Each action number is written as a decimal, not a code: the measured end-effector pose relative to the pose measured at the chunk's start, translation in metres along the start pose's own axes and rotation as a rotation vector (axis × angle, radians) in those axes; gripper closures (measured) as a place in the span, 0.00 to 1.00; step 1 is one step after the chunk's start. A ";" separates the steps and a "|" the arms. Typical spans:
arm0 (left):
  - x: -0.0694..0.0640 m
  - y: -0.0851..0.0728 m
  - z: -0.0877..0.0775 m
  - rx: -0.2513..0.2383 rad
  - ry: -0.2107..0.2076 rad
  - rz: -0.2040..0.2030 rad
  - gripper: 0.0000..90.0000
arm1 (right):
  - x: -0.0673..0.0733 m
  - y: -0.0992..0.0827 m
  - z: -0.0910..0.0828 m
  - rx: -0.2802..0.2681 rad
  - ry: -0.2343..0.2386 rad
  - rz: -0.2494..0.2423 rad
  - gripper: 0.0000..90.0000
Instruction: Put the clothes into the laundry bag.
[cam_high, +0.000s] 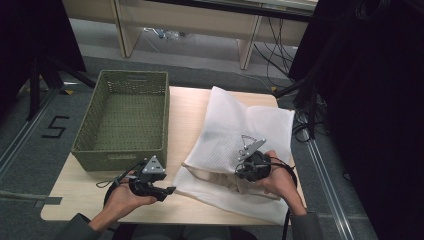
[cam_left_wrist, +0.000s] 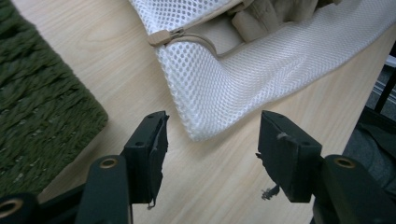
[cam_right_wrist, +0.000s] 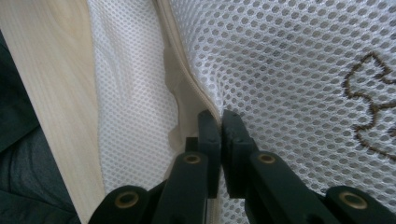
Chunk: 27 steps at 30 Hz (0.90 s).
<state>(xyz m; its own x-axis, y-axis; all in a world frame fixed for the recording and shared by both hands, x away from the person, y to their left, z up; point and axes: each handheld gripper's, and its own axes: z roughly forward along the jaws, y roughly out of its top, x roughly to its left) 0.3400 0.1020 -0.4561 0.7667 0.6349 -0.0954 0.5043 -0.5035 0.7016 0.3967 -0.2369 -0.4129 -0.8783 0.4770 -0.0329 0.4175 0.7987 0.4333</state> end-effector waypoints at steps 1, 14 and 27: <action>-0.001 0.000 0.001 -0.001 -0.001 0.001 0.47 | 0.000 0.001 -0.001 -0.005 -0.001 -0.015 0.98; -0.041 0.026 0.043 -0.037 -0.120 0.052 0.53 | 0.005 0.005 -0.017 -0.020 -0.021 -0.022 0.98; -0.064 0.063 0.108 -0.035 -0.128 0.076 0.59 | 0.005 0.004 -0.019 -0.024 -0.014 -0.015 0.98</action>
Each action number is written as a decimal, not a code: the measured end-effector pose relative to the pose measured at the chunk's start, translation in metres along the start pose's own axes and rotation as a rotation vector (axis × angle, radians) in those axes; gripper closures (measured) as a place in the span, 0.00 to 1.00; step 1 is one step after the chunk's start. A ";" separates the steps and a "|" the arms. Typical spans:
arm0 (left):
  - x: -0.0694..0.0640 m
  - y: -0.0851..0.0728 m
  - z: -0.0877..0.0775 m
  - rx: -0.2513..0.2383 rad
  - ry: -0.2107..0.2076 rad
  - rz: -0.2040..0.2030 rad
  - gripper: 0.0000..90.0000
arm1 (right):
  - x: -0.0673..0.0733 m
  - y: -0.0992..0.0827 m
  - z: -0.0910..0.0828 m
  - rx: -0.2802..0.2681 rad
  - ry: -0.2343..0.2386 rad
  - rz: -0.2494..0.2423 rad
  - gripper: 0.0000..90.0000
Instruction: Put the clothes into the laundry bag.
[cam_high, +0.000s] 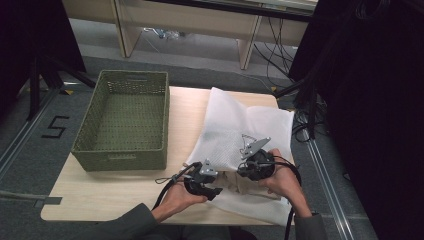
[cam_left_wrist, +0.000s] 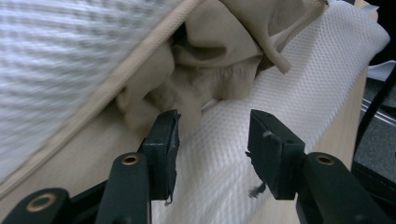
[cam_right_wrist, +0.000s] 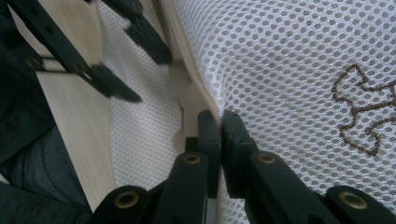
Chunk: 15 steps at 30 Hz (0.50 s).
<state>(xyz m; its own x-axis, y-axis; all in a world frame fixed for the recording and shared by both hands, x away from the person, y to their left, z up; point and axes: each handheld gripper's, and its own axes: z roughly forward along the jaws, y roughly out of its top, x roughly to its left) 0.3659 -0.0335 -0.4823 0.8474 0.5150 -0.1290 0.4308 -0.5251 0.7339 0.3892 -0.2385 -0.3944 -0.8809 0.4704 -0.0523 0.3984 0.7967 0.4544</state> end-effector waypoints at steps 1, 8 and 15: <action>-0.001 0.001 0.005 0.001 -0.005 0.000 0.59 | 0.000 0.000 0.000 0.000 0.001 0.002 0.98; 0.003 0.008 0.035 0.002 0.022 -0.016 0.56 | -0.002 -0.001 -0.002 -0.006 0.004 -0.010 0.98; 0.012 0.011 0.046 -0.037 0.157 -0.007 0.97 | -0.003 -0.002 -0.003 -0.015 0.021 0.007 0.99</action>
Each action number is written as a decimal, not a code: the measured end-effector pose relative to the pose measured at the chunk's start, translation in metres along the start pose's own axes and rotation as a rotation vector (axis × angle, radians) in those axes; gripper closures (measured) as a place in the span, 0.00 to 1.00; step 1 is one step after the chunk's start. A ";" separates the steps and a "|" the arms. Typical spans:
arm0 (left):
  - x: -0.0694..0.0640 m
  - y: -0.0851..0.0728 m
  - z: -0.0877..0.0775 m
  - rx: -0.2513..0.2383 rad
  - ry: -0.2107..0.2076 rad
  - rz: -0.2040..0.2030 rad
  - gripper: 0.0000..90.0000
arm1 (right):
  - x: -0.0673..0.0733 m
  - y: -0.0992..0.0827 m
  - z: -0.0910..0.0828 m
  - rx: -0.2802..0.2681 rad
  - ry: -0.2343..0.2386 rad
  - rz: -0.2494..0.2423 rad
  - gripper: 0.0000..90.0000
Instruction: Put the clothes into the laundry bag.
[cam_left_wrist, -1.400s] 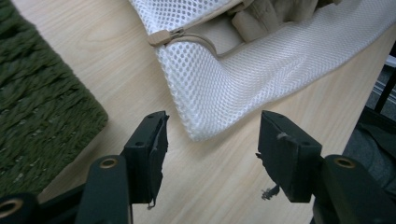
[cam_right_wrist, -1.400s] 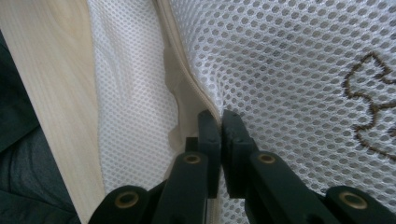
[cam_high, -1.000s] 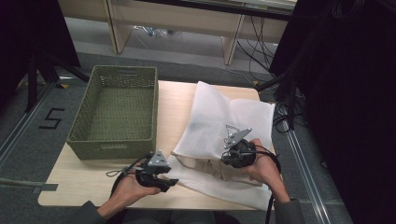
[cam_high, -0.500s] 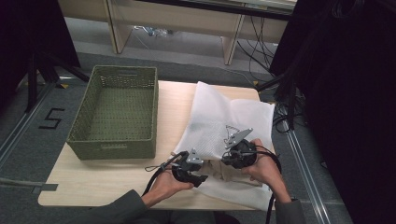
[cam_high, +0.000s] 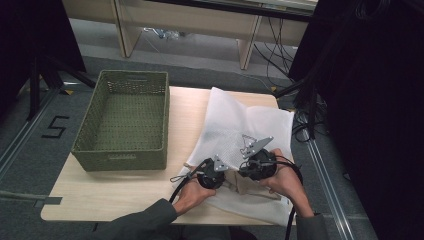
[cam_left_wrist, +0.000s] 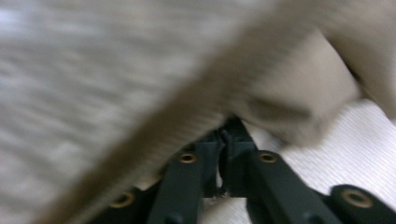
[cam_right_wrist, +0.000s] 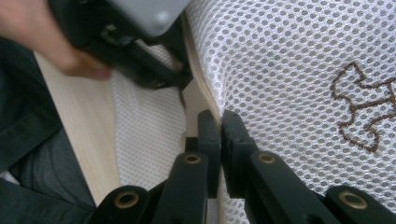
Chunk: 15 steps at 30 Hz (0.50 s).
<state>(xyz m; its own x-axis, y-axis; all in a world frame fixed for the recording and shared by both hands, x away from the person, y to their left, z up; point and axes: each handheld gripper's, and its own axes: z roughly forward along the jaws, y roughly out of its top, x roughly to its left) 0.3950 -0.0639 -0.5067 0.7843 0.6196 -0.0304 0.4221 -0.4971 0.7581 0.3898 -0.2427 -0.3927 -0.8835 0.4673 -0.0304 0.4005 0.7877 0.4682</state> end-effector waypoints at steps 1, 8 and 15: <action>0.000 0.001 0.001 -0.025 0.025 -0.014 0.99 | 0.000 0.000 0.000 0.003 0.001 0.004 0.98; -0.004 0.002 -0.013 -0.014 -0.028 -0.006 0.95 | -0.002 -0.002 0.001 0.003 0.000 0.015 0.98; -0.005 -0.019 -0.063 0.030 -0.100 0.039 0.98 | 0.001 -0.001 0.009 0.036 0.014 0.003 0.98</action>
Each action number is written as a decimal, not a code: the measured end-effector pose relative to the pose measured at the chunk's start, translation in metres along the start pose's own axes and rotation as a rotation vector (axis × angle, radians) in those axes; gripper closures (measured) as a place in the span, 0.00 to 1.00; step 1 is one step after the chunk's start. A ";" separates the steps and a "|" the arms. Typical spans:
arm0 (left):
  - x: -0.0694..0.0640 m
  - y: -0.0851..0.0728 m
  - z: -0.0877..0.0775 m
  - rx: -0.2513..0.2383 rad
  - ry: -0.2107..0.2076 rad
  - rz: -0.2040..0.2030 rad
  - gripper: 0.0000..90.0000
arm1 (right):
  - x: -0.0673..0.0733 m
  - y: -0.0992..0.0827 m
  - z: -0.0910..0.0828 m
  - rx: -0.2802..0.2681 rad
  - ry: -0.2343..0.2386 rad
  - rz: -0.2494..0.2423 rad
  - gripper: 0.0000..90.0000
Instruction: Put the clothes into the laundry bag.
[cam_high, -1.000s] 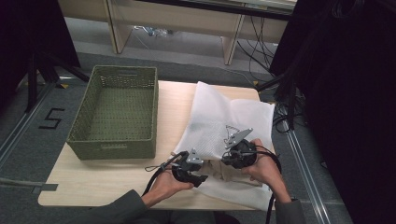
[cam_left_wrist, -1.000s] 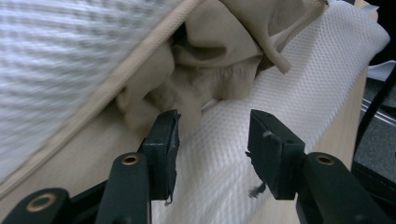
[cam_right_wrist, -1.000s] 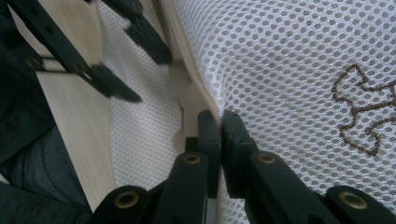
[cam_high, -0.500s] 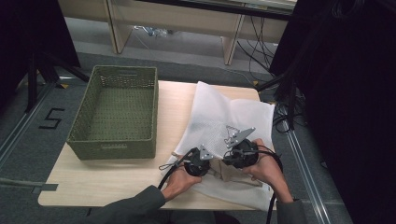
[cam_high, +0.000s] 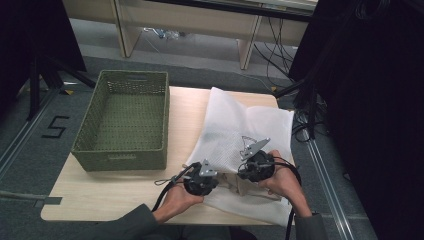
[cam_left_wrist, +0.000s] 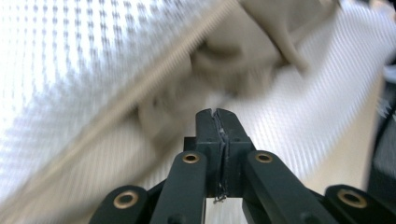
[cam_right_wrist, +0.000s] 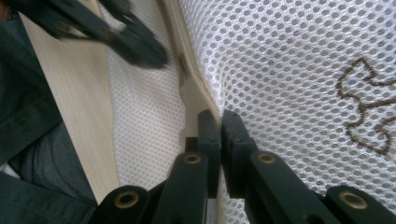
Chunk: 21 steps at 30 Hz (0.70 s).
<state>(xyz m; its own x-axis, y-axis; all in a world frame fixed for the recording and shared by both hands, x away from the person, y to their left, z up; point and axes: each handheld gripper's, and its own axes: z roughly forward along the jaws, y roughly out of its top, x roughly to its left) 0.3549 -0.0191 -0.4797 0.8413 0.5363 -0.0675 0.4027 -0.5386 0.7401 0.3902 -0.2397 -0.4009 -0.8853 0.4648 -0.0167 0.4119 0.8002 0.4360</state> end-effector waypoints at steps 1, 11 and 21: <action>0.000 -0.003 -0.003 0.010 0.012 0.008 0.99 | 0.001 0.000 0.001 0.003 0.004 0.003 0.98; -0.006 -0.022 0.004 0.139 -0.076 0.046 0.99 | 0.008 0.001 0.048 0.116 0.025 -0.017 0.98; -0.007 -0.027 0.005 0.140 -0.083 0.041 0.99 | -0.004 -0.001 0.074 0.145 -0.089 -0.018 0.99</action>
<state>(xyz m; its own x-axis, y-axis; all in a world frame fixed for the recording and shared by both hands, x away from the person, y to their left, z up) 0.3400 -0.0121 -0.5027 0.8828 0.4593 -0.0984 0.4086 -0.6476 0.6431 0.4090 -0.2143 -0.4679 -0.8726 0.4767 -0.1060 0.4290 0.8520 0.3003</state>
